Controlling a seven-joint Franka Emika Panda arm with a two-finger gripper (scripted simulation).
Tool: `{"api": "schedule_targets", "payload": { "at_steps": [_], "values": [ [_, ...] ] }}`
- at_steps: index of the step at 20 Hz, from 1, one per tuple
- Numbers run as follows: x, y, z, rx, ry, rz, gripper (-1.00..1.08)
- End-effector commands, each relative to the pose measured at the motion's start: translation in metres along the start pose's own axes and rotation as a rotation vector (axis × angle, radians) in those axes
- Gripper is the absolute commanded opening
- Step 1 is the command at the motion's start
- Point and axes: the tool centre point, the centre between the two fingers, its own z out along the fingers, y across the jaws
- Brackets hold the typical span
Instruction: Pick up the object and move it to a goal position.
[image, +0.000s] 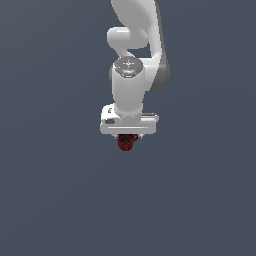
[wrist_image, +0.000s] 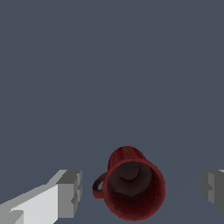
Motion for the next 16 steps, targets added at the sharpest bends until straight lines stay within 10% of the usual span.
{"api": "schedule_targets", "payload": {
  "at_steps": [1, 16],
  "values": [
    [0.0, 0.0, 0.0, 0.0, 0.0, 0.0, 0.28],
    [-0.001, 0.015, 0.001, -0.009, -0.005, 0.008, 0.28]
  ]
}}
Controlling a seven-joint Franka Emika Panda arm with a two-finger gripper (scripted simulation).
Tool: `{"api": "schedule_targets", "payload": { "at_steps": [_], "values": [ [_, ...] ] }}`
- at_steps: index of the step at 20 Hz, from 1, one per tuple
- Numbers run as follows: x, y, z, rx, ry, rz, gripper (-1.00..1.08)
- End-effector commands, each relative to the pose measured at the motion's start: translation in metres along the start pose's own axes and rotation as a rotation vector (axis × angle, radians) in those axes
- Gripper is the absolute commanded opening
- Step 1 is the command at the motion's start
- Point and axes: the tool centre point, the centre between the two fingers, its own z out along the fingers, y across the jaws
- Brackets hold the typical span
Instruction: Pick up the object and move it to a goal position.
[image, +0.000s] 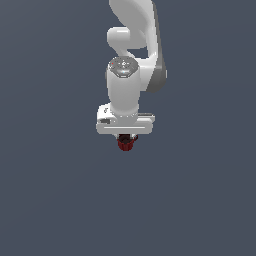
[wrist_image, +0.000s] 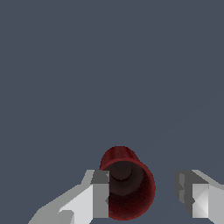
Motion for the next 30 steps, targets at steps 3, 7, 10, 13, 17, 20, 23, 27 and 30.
{"api": "schedule_targets", "payload": {
  "at_steps": [3, 7, 10, 13, 17, 20, 23, 27, 30],
  "values": [
    [-0.003, 0.004, 0.005, 0.01, -0.028, 0.004, 0.28],
    [-0.007, 0.011, 0.014, 0.03, -0.074, 0.011, 0.28],
    [-0.012, 0.017, 0.023, 0.053, -0.121, 0.016, 0.28],
    [-0.018, 0.024, 0.033, 0.085, -0.178, 0.022, 0.28],
    [-0.029, 0.033, 0.047, 0.146, -0.266, 0.03, 0.28],
    [-0.037, 0.038, 0.056, 0.195, -0.325, 0.033, 0.28],
    [-0.044, 0.042, 0.063, 0.239, -0.372, 0.034, 0.28],
    [-0.05, 0.045, 0.069, 0.286, -0.418, 0.035, 0.28],
    [-0.054, 0.047, 0.072, 0.312, -0.44, 0.034, 0.28]
  ]
}}
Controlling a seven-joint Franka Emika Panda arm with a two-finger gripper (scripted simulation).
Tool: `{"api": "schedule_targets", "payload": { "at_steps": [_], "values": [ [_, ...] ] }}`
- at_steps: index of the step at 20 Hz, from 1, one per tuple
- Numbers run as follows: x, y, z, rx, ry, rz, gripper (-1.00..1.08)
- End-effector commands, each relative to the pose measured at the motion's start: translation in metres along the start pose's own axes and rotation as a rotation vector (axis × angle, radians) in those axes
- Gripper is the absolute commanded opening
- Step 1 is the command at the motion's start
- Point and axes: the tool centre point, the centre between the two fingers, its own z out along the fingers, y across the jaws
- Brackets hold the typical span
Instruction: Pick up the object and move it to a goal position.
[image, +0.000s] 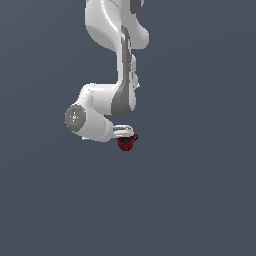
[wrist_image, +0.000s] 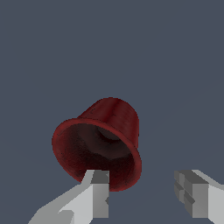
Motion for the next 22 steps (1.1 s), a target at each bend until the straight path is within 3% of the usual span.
{"api": "schedule_targets", "payload": {
  "at_steps": [1, 20, 21, 22],
  "values": [
    [-0.001, 0.001, 0.002, 0.02, -0.018, -0.003, 0.28],
    [-0.005, 0.002, 0.034, 0.033, -0.031, -0.004, 0.28],
    [-0.005, 0.002, 0.034, 0.033, -0.031, -0.004, -1.0],
    [-0.005, 0.002, 0.034, 0.033, -0.031, -0.004, -1.0]
  ]
}}
